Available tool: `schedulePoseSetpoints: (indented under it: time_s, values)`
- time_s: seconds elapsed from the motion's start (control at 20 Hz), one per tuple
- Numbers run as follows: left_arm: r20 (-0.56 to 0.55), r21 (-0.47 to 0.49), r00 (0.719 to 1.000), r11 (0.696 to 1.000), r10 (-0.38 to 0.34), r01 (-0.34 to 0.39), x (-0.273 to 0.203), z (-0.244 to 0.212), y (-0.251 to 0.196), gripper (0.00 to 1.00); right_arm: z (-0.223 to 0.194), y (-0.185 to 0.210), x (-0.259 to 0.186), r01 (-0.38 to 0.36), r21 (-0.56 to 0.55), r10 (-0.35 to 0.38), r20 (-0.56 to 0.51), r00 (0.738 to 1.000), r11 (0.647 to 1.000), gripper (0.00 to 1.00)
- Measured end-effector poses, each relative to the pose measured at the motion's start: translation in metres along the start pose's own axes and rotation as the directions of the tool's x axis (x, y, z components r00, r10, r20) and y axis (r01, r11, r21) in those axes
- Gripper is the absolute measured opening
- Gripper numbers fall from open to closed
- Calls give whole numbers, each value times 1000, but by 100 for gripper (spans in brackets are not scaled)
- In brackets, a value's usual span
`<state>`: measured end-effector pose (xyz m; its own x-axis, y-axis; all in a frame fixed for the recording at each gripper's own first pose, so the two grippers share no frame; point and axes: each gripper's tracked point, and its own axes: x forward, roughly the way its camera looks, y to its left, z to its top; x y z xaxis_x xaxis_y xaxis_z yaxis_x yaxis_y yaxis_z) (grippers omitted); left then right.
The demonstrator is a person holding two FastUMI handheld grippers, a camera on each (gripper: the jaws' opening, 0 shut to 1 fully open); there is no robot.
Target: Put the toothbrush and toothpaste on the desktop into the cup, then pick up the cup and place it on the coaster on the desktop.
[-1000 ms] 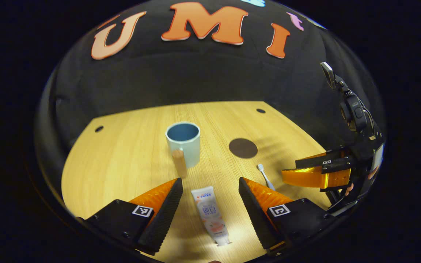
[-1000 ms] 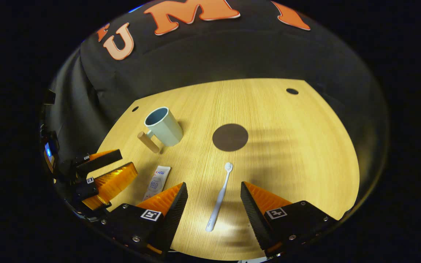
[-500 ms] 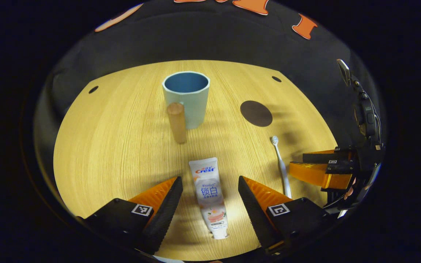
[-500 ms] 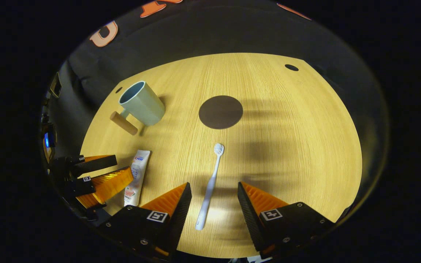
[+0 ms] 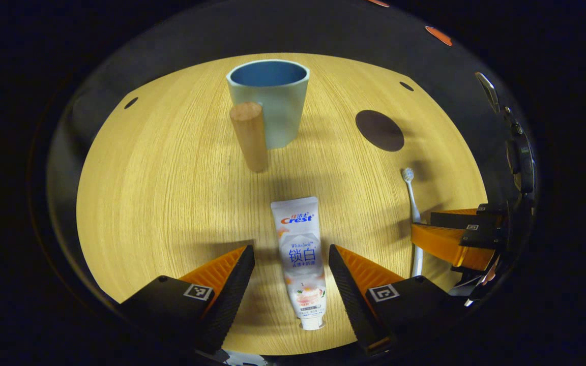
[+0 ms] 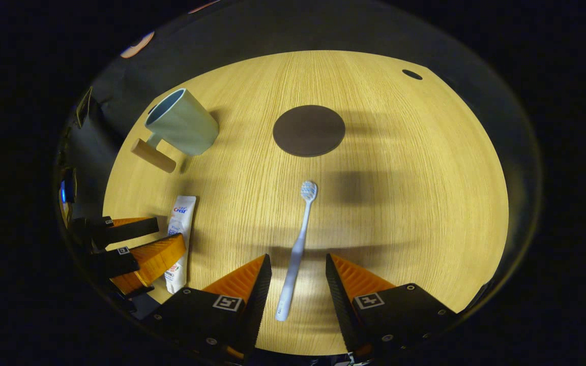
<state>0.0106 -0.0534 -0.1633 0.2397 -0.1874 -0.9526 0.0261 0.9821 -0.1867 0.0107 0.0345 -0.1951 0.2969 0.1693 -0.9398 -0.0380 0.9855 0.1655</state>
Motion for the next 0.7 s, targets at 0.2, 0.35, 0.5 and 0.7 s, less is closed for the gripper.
schedulePoseSetpoints:
  time_s: [0.2, 0.35, 0.5, 0.7]
  values:
    - [-43, -13, 999, 1000, -9, 8, 6, -7, -10, 79, 2, 1, 3, 19, -15, -19, -5, 1000, 1000, 65]
    - [-71, -39, 997, 999, 23, -26, 15, -14, -10, 60, 3, -2, 6, 46, -7, -45, 7, 999, 999, 51]
    - [-63, -37, 998, 999, 20, -22, 10, -12, -11, 58, 4, -4, 8, 72, -20, -72, 22, 997, 997, 33]
    - [-40, -33, 999, 999, -23, 22, 14, -7, -9, 40, 6, 0, 11, 74, -41, -72, 42, 996, 996, 15]
